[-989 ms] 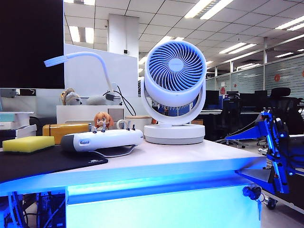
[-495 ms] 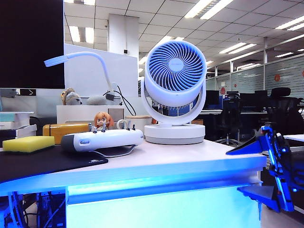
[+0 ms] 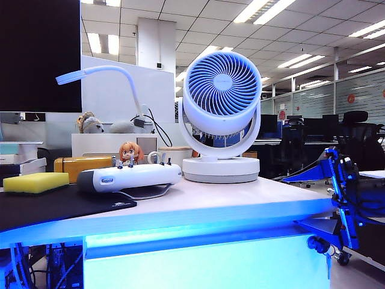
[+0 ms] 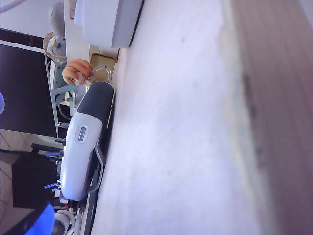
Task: Open the drawer, place the cleaning sponge inside, then close the drawer.
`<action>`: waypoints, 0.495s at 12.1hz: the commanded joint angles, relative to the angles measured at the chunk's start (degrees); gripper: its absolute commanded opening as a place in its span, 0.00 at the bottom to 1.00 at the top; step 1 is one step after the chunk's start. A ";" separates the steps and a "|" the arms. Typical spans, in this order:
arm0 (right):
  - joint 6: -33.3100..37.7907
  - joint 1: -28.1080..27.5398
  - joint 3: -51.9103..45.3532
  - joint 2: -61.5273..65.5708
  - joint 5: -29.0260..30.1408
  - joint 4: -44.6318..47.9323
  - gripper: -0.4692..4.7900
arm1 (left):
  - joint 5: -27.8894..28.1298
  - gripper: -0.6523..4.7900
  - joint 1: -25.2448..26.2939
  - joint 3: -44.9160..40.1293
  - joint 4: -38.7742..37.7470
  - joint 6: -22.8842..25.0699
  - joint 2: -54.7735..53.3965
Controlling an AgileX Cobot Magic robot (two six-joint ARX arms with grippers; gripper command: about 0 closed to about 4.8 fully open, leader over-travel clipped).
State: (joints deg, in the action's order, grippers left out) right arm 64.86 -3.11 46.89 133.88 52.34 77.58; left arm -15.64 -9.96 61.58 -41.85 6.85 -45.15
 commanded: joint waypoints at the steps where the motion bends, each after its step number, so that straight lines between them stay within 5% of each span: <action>1: -3.15 0.11 1.05 -0.59 5.88 3.54 1.00 | -0.20 0.11 -0.02 0.26 0.33 0.22 0.11; 6: -3.41 0.02 1.03 -2.25 6.86 3.65 1.00 | -0.07 0.11 -0.02 0.26 0.33 0.22 0.11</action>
State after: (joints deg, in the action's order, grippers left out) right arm 62.06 -3.27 47.44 133.47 56.84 75.94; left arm -15.62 -9.98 61.58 -41.85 6.85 -45.15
